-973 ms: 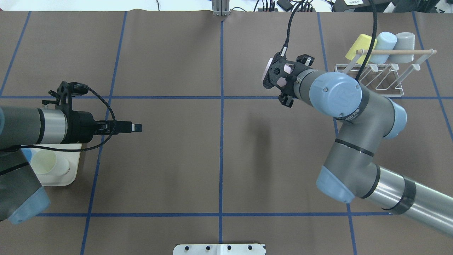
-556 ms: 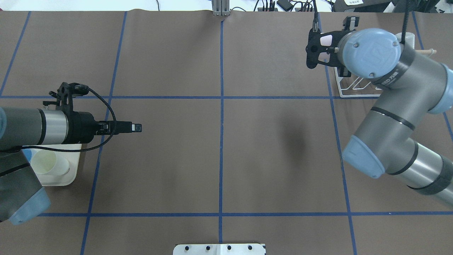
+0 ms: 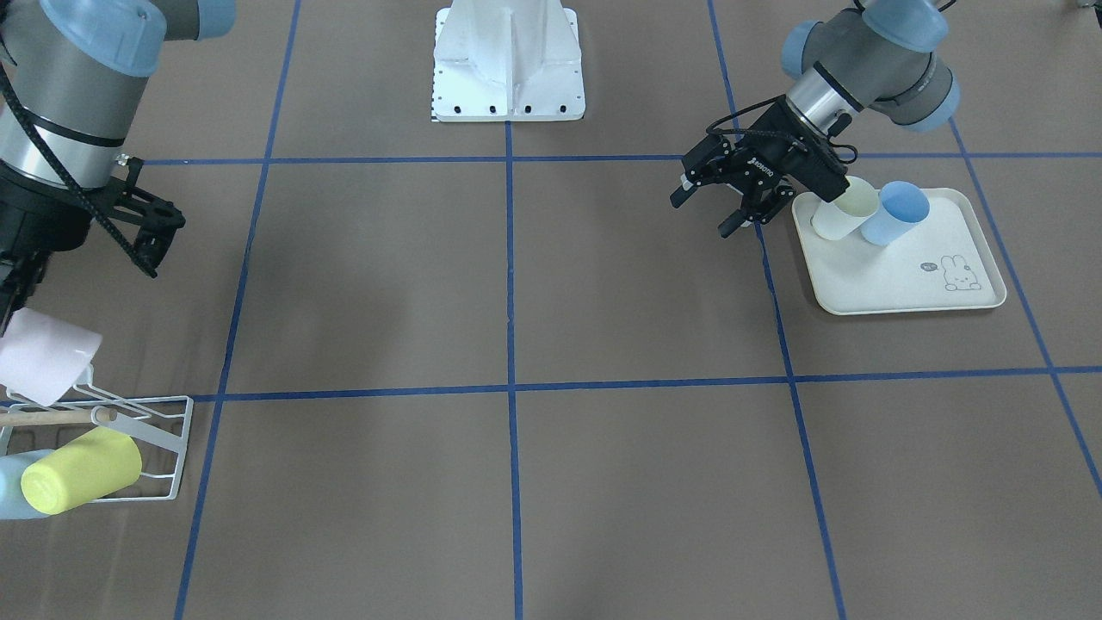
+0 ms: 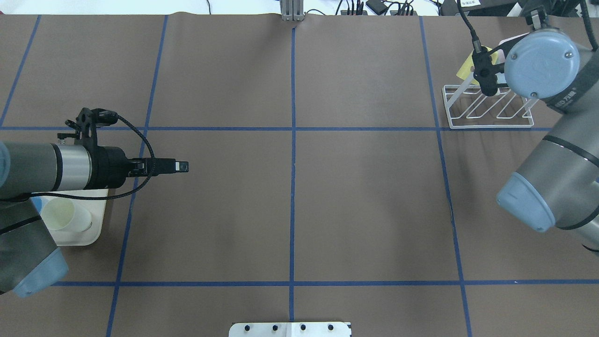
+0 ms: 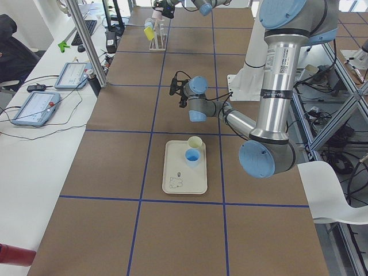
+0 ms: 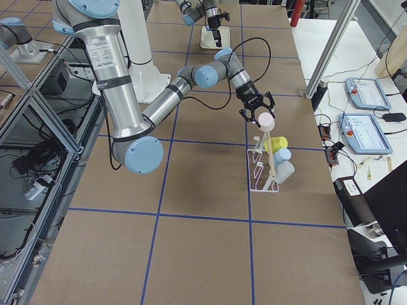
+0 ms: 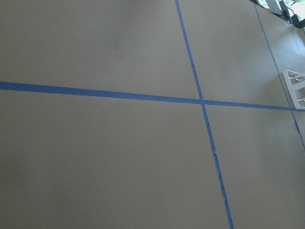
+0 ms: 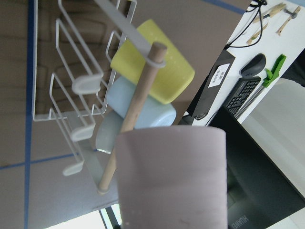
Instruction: Transfer IKEA cup to right arm and place on rack
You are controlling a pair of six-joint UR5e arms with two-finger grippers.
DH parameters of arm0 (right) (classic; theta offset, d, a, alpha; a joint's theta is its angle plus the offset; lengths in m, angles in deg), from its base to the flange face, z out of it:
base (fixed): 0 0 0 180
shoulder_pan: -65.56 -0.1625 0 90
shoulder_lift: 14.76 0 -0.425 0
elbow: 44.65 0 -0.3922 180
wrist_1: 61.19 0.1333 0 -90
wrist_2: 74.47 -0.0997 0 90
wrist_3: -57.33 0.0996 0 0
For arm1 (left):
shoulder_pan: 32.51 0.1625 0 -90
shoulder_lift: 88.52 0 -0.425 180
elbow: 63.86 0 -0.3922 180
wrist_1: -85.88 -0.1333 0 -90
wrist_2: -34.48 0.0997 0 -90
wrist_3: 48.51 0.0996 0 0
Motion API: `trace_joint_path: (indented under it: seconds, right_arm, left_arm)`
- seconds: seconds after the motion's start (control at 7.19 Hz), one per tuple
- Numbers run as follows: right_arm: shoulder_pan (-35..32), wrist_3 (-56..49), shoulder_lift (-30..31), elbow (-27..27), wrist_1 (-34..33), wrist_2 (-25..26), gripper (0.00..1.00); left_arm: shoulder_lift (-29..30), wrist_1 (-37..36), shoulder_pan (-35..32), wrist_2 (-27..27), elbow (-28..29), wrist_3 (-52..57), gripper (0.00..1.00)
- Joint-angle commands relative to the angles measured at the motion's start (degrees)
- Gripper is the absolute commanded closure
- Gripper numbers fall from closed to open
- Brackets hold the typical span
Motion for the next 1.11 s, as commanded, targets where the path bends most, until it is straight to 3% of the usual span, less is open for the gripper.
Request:
trace_joint_path:
  seconds: [0.0, 0.56, 0.97]
  right_arm:
    - [-0.1, -1.8, 3.2, 0.1, 0.1, 4.1, 0.75]
    - [2.1, 0.5, 3.5, 5.9, 1.0, 6.1, 0.71]
    - [4.4, 3.8, 3.9, 6.2, 0.9, 6.2, 0.71]
  left_arm:
    - [0.3, 0.0, 0.0, 0.0, 0.1, 0.0, 0.00]
    - [0.3, 0.0, 0.1, 0.0, 0.1, 0.0, 0.00]
    - [0.3, 0.1, 0.1, 0.0, 0.1, 0.0, 0.00]
